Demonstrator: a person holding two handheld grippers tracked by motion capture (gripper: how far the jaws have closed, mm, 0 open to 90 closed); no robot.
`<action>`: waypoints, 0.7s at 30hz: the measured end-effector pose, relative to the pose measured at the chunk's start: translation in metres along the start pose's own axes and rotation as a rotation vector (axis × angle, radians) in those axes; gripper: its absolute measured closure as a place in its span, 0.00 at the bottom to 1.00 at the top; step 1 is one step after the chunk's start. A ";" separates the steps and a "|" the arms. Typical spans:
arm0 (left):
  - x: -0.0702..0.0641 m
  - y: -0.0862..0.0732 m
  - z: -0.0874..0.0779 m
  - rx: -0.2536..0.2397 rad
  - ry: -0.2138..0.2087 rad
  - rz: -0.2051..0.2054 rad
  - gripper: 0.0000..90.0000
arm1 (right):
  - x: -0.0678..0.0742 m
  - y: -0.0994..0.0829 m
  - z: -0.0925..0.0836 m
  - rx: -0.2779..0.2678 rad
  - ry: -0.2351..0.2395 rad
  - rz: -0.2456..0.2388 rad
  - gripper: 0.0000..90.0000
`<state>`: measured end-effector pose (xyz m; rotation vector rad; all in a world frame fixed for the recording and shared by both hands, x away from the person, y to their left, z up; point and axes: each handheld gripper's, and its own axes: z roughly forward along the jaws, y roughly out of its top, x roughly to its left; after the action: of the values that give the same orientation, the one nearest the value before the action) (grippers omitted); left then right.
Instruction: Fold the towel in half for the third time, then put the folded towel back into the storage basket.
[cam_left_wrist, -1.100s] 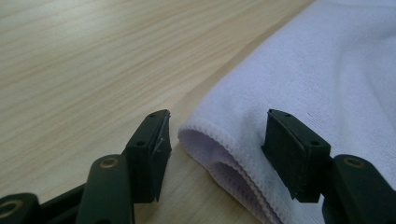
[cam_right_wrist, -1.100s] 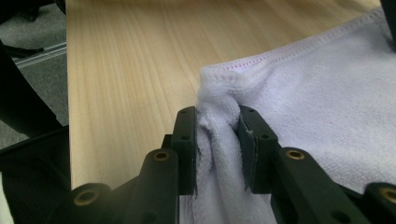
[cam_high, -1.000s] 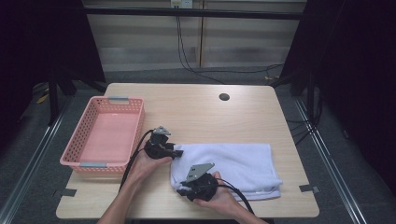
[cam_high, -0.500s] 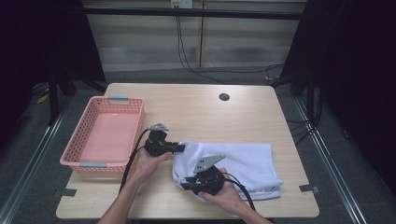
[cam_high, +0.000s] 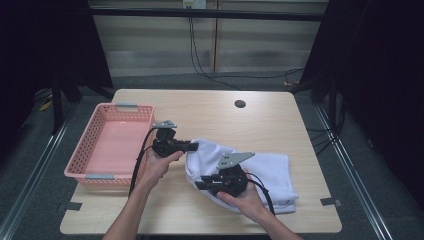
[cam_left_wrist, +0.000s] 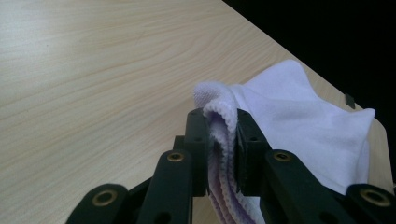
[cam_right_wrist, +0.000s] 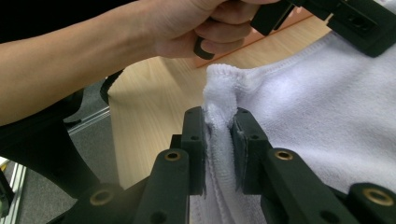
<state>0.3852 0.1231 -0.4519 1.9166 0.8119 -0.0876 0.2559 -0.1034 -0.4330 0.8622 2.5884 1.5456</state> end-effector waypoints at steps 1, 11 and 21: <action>0.000 0.001 0.000 0.001 0.001 -0.001 0.87 | 0.000 0.000 0.000 0.000 0.000 0.000 0.85; -0.005 0.016 -0.013 -0.020 0.021 0.011 0.87 | 0.003 0.012 -0.005 -0.045 0.004 -0.004 0.85; -0.010 0.025 -0.041 -0.015 0.071 0.025 0.88 | 0.016 0.027 0.004 -0.093 0.031 -0.005 0.86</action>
<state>0.3801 0.1459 -0.4088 1.9243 0.8340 0.0020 0.2560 -0.0835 -0.4086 0.8296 2.5140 1.6765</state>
